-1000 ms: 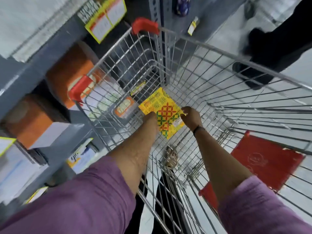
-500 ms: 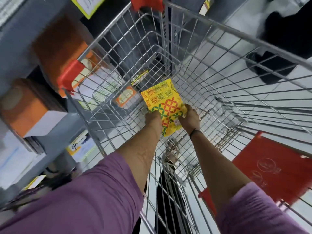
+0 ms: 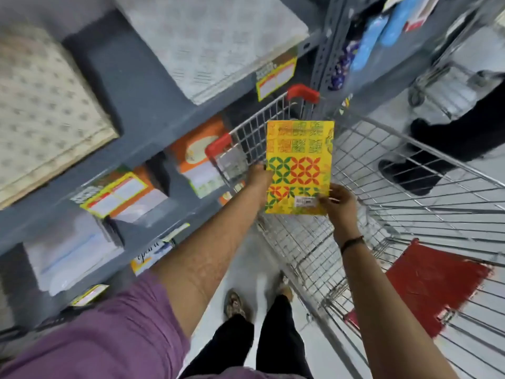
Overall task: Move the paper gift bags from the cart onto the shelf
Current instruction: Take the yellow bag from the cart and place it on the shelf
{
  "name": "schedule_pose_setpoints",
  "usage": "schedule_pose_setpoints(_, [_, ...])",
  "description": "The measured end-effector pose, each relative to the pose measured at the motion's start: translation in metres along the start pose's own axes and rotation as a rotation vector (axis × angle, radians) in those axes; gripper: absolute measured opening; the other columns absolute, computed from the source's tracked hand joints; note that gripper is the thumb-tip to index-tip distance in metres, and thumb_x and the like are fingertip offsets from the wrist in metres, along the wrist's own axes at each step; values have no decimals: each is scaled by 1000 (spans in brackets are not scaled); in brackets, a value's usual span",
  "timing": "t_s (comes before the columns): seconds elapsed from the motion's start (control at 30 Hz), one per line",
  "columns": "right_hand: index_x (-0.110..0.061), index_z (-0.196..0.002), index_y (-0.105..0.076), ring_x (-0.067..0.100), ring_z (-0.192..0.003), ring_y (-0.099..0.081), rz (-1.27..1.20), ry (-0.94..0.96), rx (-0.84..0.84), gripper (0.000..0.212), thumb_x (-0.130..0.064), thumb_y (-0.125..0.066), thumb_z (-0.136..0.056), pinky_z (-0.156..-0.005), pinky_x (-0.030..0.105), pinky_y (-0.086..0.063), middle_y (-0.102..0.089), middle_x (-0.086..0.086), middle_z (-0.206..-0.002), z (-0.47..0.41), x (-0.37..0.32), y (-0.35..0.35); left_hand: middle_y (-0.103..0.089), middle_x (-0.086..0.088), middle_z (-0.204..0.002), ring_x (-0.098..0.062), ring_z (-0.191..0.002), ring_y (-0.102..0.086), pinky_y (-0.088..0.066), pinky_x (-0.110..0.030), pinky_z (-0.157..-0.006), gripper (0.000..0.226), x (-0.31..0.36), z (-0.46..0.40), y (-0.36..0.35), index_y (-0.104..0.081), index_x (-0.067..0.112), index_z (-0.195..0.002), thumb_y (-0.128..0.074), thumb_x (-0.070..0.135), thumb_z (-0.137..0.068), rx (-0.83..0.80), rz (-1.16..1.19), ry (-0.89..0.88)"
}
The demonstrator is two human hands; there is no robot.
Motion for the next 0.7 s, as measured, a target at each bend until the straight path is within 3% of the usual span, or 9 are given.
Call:
schedule_pose_setpoints(0.07, [-5,-104,-60,14,-70,-59,-82,83,-17,23,4,-61,-83,-59,25,-49,-63,6,-82,25,-36,-6,-55,-15,-89,-22,-90,-51,-43,-34,-77,26,28,30,22,-53,14,-74,-46,-2,-94,-8,33,-113])
schedule_pose_setpoints(0.1, [-8,-102,-60,10,-68,-58,-103,125,-26,22,3,-61,-83,-57,21,-48,-63,5,-82,38,-54,-10,-56,-12,-87,-21,-89,-51,-42,-31,-72,30,42,46,34,-47,18,-71,-48,-1,-94,-26,62,-164])
schedule_pose_setpoints(0.2, [-5,-103,-61,5,-65,-61,-161,253,-85,20,2,-59,-85,-56,16,-49,-64,3,-80,76,-104,-25,-52,1,-78,-14,-71,-51,-41,-25,-62,20,81,100,77,-48,17,-81,-50,1,-95,-84,104,-335])
schedule_pose_setpoints(0.33, [0,-107,-60,6,-64,-66,-243,356,-188,23,5,-57,-85,-57,19,-55,-73,-7,-69,125,-156,-54,-56,2,-79,-14,-74,-53,-42,-24,-61,9,110,155,141,-53,8,-101,-52,2,-94,19,84,-569])
schedule_pose_setpoints(0.47, [6,-111,-57,27,-81,-64,-249,402,-340,25,4,-57,-86,-74,38,-56,-67,23,-97,170,-189,-88,-63,1,-84,-14,-74,-60,-49,-19,-60,29,114,193,202,-56,-4,-121,-55,4,-93,189,101,-650])
schedule_pose_setpoints(0.53, [6,-111,-58,29,-83,-61,-246,411,-377,26,4,-58,-85,-78,46,-52,-65,25,-98,187,-198,-101,-67,-8,-97,-22,-84,-67,-57,-30,-72,32,109,204,226,-56,-3,-123,-56,6,-93,234,113,-658])
schedule_pose_setpoints(0.7, [7,-113,-57,33,-88,-62,-208,429,-499,30,3,-61,-84,-75,44,-52,-64,34,-107,212,-206,-128,-65,-4,-91,-17,-74,-59,-47,-32,-67,26,89,228,266,-60,6,-119,-56,8,-93,320,211,-670])
Point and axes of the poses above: each hand's wrist, its own z-axis away from the middle knuckle, its own y-axis out of the back of the hand, x = y × z, the point moved 5 cm from there along -z, towards the middle knuckle
